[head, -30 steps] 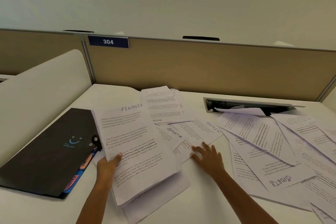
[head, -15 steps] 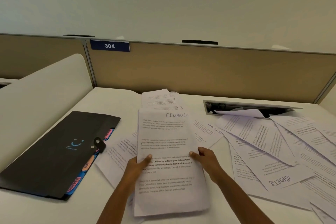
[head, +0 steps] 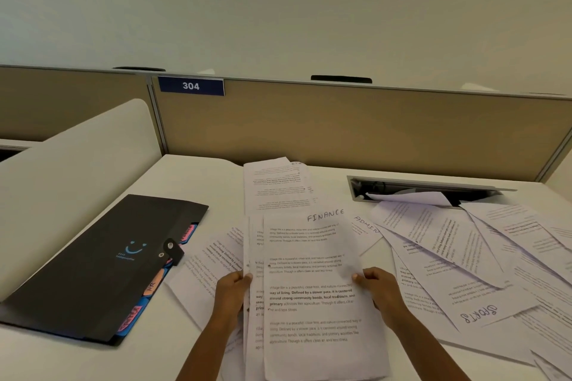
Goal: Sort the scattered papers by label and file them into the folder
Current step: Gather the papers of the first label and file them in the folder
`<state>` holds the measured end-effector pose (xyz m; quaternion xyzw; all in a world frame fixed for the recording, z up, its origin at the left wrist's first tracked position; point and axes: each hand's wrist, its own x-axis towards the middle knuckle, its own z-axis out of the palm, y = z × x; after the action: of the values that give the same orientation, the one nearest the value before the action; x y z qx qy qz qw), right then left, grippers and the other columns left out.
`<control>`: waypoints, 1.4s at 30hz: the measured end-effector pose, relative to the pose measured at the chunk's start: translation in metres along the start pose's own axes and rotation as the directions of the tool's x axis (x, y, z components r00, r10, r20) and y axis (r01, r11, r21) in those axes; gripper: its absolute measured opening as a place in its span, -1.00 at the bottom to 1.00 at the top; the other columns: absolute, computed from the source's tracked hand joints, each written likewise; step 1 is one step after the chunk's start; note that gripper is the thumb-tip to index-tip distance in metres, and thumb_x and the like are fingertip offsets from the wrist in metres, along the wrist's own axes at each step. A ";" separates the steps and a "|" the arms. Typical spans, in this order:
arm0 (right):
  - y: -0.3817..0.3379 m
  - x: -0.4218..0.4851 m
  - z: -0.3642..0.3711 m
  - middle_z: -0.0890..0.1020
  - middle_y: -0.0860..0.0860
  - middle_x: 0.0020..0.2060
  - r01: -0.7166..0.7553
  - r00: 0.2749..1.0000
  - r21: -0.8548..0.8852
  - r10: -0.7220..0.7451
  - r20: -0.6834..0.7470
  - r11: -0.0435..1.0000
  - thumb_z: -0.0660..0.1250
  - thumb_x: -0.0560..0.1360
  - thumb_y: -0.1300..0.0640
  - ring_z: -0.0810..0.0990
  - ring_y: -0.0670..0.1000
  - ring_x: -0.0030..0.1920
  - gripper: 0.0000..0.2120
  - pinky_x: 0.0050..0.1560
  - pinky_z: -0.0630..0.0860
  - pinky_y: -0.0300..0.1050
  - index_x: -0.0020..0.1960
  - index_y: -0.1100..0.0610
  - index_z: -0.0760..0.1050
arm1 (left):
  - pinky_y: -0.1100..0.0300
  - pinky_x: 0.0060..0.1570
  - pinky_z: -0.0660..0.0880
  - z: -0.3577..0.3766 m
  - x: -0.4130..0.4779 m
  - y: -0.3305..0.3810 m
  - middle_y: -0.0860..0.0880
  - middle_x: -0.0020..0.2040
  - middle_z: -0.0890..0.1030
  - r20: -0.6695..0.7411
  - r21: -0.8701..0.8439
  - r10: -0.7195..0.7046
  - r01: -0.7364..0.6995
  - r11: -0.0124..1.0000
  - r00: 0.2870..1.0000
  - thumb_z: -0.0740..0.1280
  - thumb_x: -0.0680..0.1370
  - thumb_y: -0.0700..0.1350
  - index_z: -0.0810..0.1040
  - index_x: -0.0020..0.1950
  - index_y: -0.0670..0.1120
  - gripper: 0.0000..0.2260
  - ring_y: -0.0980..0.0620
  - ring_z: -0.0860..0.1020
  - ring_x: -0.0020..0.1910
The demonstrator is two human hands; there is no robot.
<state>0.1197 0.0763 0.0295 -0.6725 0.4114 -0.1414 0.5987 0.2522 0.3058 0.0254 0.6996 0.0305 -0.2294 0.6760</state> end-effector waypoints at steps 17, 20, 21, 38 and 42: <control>0.015 0.011 -0.006 0.65 0.10 -0.22 -0.031 0.999 -0.107 0.033 0.012 0.994 0.32 0.43 0.30 0.64 0.14 -0.18 -0.91 -0.15 0.56 -0.04 -0.22 0.15 0.52 | 0.14 -0.06 0.41 0.028 0.004 -0.004 -0.20 0.20 0.44 -0.147 0.512 0.171 -0.073 0.856 0.974 0.30 0.52 -0.19 0.43 0.25 -0.22 -0.69 -0.10 0.49 0.04; 0.013 0.011 0.001 0.64 0.10 -0.15 -0.036 0.999 -0.124 0.038 0.017 0.992 0.33 0.42 0.29 0.64 0.13 -0.14 -0.90 -0.15 0.57 -0.06 -0.20 0.12 0.49 | 0.16 -0.13 0.43 0.028 0.008 -0.005 -0.18 0.04 0.56 -0.150 0.421 0.138 -0.063 0.905 0.979 0.30 0.52 -0.22 0.54 0.07 -0.24 -0.83 -0.02 0.50 -0.11; 0.014 0.010 0.003 0.64 0.09 -0.14 -0.040 0.999 -0.125 0.043 0.022 0.991 0.34 0.42 0.29 0.64 0.12 -0.15 -0.90 -0.19 0.56 -0.10 -0.19 0.11 0.48 | 0.16 -0.19 0.43 0.028 0.009 -0.005 -0.15 -0.10 0.60 -0.125 0.405 0.137 -0.075 0.911 0.983 0.29 0.52 -0.22 0.57 -0.05 -0.22 -0.90 -0.01 0.52 -0.21; 0.024 -0.002 0.008 0.67 0.13 -0.14 -0.014 1.000 0.019 0.014 0.019 1.000 0.35 0.43 0.29 0.65 0.17 -0.14 -0.94 0.01 0.58 0.13 -0.09 0.22 0.53 | -0.14 0.35 0.28 0.036 -0.002 -0.010 -0.21 0.49 0.12 -0.048 0.484 0.301 -0.241 0.841 0.953 0.33 0.50 -0.19 0.53 0.19 -0.26 -0.72 -0.21 0.20 0.43; 0.022 -0.006 0.009 0.67 0.18 -0.13 -0.041 0.997 0.113 0.034 0.066 0.993 0.34 0.42 0.35 0.65 0.21 -0.13 -0.92 0.00 0.58 0.13 -0.12 0.21 0.55 | -0.10 0.26 0.38 0.032 0.004 -0.005 -0.26 0.29 0.41 -0.168 0.316 0.226 -0.165 0.934 0.960 0.36 0.47 -0.28 0.59 0.08 -0.23 -0.80 -0.24 0.40 0.26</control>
<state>0.1135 0.0882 0.0090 -0.6335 0.3957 -0.1318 0.6517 0.2449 0.2749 0.0196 0.8129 -0.0063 -0.0908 0.5752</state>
